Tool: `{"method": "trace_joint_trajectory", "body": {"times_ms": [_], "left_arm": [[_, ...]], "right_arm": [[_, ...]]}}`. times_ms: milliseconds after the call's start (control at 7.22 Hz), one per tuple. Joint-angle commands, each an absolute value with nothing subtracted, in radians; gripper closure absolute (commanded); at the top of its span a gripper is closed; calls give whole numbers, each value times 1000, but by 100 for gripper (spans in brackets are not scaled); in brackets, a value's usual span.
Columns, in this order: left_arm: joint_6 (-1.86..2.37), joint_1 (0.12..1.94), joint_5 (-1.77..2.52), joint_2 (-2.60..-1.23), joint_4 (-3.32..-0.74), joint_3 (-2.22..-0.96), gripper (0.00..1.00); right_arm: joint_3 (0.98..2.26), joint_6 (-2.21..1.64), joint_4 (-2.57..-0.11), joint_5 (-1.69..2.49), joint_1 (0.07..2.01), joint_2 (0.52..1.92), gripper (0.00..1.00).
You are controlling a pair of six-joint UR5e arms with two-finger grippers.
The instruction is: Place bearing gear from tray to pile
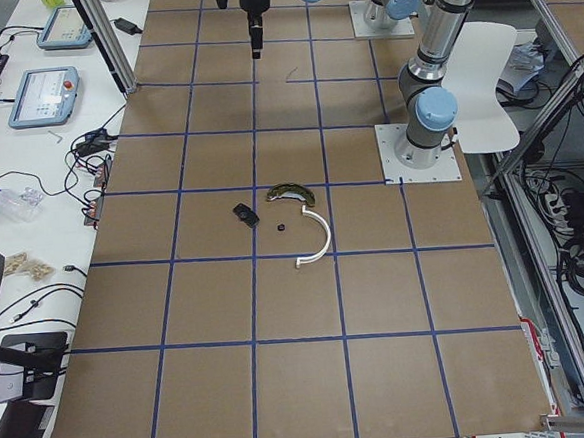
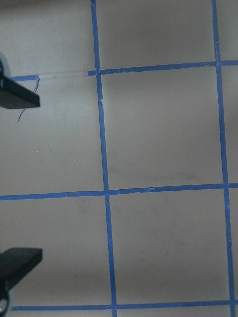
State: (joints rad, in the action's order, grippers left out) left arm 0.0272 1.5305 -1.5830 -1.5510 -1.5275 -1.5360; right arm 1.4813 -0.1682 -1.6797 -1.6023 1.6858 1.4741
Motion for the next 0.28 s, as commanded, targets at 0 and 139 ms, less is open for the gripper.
{"method": "trace_joint_trajectory", "body": {"times_ms": [0,139], "left_arm": [[28,1532,-1578,-1546,-1528,-1537,0],[28,1532,-1578,-1546,-1526,-1539,0]], "right_arm": [[1482,-169,-1680,-1601,1686,1476,0],[1482,-169,-1680,-1605,1686,1474,0]]}}
